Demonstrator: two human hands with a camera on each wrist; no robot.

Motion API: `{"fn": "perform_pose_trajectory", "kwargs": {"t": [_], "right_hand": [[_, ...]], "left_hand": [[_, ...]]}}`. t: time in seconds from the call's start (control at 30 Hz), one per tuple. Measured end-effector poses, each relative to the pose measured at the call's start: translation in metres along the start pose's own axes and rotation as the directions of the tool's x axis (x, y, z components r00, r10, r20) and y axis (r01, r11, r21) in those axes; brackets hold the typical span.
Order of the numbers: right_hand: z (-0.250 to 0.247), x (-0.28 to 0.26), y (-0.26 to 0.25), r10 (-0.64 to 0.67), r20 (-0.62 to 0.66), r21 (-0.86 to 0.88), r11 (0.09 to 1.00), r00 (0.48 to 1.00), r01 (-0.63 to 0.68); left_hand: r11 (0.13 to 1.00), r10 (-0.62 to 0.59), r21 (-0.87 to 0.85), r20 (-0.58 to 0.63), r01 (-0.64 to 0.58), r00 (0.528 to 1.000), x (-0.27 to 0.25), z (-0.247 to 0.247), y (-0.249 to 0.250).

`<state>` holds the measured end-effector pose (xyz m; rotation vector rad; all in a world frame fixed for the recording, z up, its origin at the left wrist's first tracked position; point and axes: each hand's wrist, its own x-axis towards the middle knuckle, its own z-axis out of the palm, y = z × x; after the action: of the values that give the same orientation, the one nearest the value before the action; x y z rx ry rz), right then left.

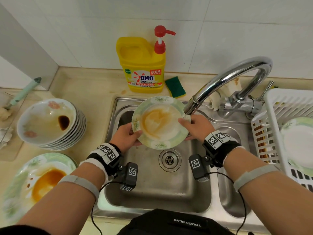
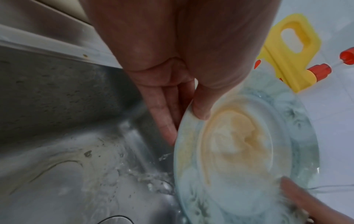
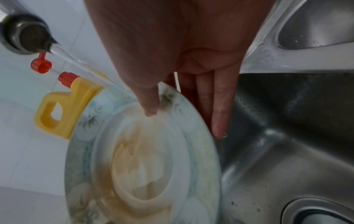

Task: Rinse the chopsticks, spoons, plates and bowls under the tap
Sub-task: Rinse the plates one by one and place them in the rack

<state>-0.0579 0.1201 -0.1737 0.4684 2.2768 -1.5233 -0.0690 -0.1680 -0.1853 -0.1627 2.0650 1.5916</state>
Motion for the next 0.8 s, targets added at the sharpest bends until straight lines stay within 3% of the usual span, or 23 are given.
{"fn": "perform_pose_trajectory", "kwargs": {"t": [0.13, 0.47, 0.7, 0.8], "right_hand": [[0.002, 0.003, -0.005, 0.11, -0.04, -0.133, 0.984, 0.993, -0.115], [0.006, -0.007, 0.0, -0.045, -0.003, -0.19, 0.981, 0.999, 0.044], [0.002, -0.003, -0.013, 0.076, -0.057, -0.151, 0.985, 0.995, -0.084], [0.001, -0.004, -0.011, 0.043, -0.057, -0.202, 0.978, 0.997, -0.053]], "left_hand": [[0.999, 0.028, 0.037, -0.022, -0.027, 0.999, 0.001, -0.001, 0.004], [0.995, 0.052, 0.09, -0.07, -0.045, 0.996, 0.003, 0.0, 0.01], [0.973, 0.132, 0.203, -0.079, -0.113, 0.988, 0.005, -0.004, 0.012], [0.963, 0.145, 0.239, -0.082, -0.122, 0.986, 0.006, -0.005, 0.013]]}}
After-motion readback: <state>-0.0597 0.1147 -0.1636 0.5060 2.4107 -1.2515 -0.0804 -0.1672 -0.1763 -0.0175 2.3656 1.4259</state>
